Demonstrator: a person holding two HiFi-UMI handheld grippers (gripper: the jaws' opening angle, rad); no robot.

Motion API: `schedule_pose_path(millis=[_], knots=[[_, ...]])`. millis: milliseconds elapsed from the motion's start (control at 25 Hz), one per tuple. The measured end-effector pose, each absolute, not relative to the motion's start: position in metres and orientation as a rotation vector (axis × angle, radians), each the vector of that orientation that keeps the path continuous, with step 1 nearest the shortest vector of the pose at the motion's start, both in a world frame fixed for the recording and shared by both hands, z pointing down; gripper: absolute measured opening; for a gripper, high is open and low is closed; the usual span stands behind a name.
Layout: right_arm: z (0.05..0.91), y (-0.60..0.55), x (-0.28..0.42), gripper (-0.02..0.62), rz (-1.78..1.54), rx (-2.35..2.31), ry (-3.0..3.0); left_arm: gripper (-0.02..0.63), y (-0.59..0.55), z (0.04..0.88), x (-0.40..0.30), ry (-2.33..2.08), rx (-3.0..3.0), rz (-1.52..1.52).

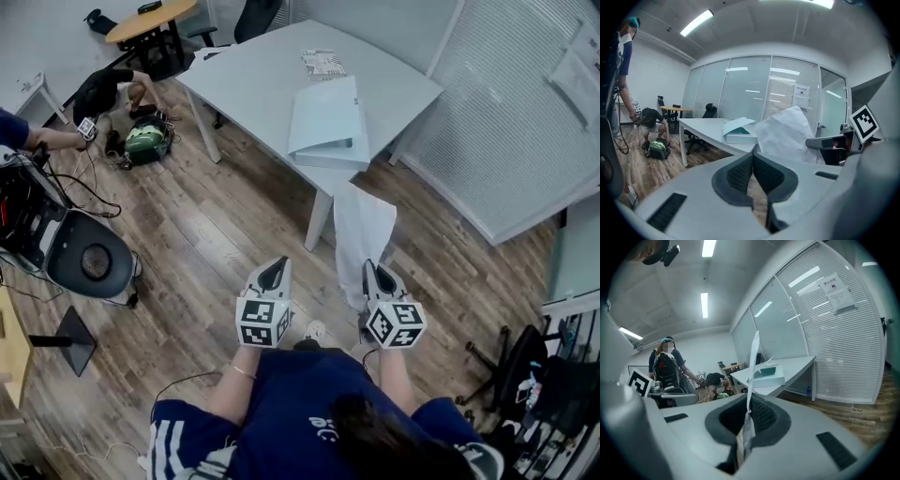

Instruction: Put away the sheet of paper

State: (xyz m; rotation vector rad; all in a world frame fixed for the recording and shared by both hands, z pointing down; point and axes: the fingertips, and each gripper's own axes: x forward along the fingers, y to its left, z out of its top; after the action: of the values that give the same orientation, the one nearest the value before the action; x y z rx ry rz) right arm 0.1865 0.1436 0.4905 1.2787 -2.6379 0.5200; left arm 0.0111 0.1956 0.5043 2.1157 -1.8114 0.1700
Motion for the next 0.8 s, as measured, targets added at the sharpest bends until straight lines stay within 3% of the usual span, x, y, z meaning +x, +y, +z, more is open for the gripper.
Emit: schedule_pose_path(millis=[320, 800], knots=[[0.496, 0.103, 0.213, 0.008, 0.564, 1.24, -2.653, 0.005, 0.161, 0.51, 0.038, -1.827, 2.1, 0.231], [0.495, 0.064, 0.222, 0.008, 0.552, 1.313, -2.622, 0.005, 0.111, 0.523, 0.02, -1.829, 2.089, 0.241]])
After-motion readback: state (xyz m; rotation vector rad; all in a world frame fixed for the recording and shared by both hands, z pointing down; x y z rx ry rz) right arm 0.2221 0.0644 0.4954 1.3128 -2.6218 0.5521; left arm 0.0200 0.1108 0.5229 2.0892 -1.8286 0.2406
